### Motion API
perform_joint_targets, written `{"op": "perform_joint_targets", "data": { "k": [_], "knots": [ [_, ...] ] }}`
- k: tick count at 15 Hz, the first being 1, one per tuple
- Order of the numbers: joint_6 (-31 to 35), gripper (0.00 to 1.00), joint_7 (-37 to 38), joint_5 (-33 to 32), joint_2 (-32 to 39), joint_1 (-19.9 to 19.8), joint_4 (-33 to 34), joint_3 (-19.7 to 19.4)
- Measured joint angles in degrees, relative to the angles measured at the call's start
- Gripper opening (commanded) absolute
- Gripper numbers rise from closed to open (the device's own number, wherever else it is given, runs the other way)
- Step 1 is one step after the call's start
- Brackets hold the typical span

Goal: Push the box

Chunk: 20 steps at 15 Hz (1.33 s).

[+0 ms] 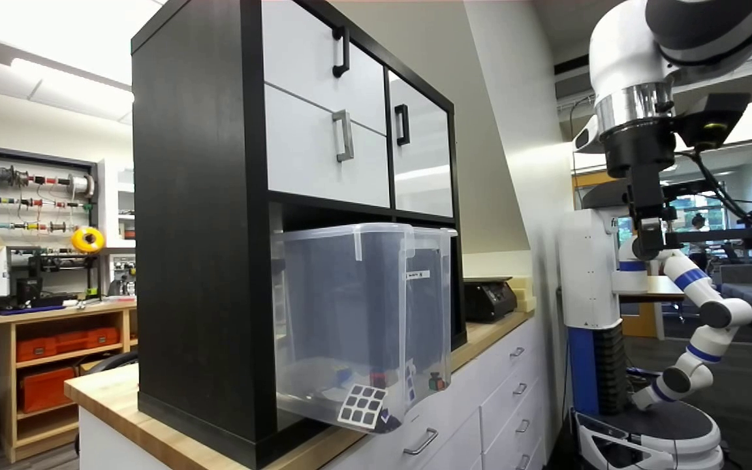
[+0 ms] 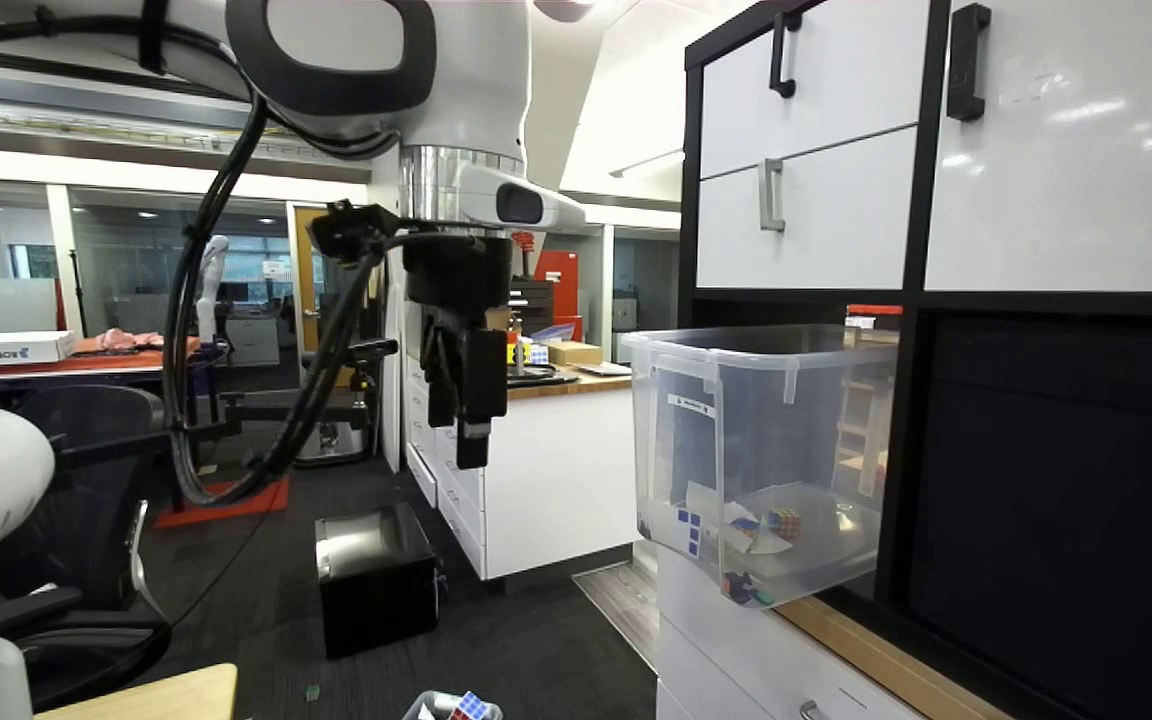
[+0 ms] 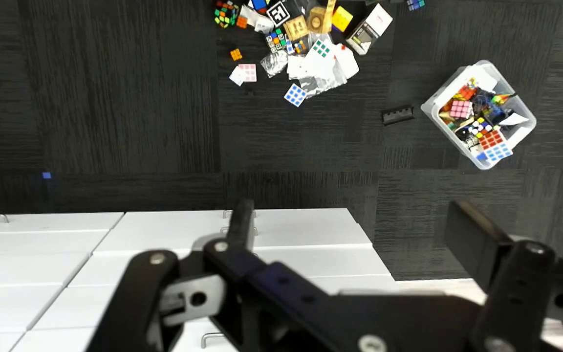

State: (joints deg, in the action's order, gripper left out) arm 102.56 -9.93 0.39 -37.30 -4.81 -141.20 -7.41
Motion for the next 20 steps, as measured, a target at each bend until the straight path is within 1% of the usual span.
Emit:
{"op": "perform_joint_targets", "data": {
  "k": [6,13,20],
  "knots": [
    [9.29,1.0,0.0,1.48,3.71,1.93,0.08,2.13],
    [17.49,1.0,0.3,2.78,7.77,3.7,0.58,4.4],
    [18.44,1.0,0.53,2.78,8.55,4.06,0.87,4.84]
  ]
}}
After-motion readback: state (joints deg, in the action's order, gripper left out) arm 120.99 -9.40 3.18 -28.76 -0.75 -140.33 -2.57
